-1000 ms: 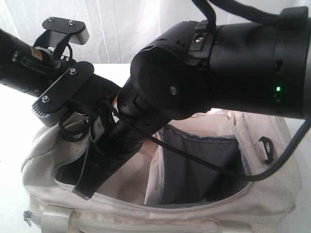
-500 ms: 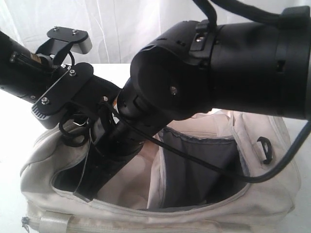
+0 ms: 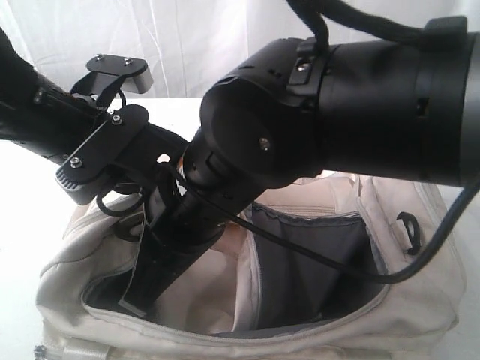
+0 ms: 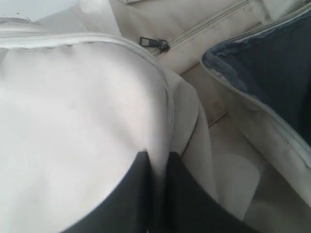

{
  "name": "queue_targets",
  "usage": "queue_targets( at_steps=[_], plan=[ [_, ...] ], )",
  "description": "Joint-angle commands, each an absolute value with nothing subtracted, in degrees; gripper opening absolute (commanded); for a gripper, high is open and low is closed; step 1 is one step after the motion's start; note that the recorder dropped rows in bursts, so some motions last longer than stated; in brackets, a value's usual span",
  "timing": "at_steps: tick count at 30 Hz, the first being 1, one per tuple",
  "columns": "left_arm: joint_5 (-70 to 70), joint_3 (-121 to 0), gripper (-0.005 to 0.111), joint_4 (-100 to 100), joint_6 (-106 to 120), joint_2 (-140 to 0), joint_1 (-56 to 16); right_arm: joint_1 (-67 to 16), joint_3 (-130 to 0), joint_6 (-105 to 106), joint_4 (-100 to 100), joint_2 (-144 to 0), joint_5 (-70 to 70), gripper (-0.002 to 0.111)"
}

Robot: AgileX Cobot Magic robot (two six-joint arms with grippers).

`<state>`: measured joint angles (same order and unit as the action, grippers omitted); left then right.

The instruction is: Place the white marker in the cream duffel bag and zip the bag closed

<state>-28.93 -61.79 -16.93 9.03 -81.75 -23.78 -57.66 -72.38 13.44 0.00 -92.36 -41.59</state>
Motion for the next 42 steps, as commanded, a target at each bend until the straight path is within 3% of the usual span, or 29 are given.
queue_targets(
  at_steps=[1, 13, 23, 42],
  plan=[
    [-27.0, -61.7, 0.003, -14.5, 8.6, -82.3, -24.1, -58.0, -72.6, 13.8, 0.0, -91.0, -38.7, 0.000],
    [-23.5, -61.7, 0.004, -8.9, 6.2, -82.3, -23.8, -58.2, -72.6, 13.8, 0.0, -89.8, -39.1, 0.000],
    [-22.0, -61.7, 0.004, -7.3, 1.4, -82.3, -16.7, -58.2, -72.7, 13.8, 0.5, -88.1, -39.1, 0.000],
    [-18.4, -61.8, 0.004, -7.2, 1.2, -82.3, -16.7, -60.0, -73.6, 20.8, 10.5, -88.2, -42.9, 0.000]
  ],
)
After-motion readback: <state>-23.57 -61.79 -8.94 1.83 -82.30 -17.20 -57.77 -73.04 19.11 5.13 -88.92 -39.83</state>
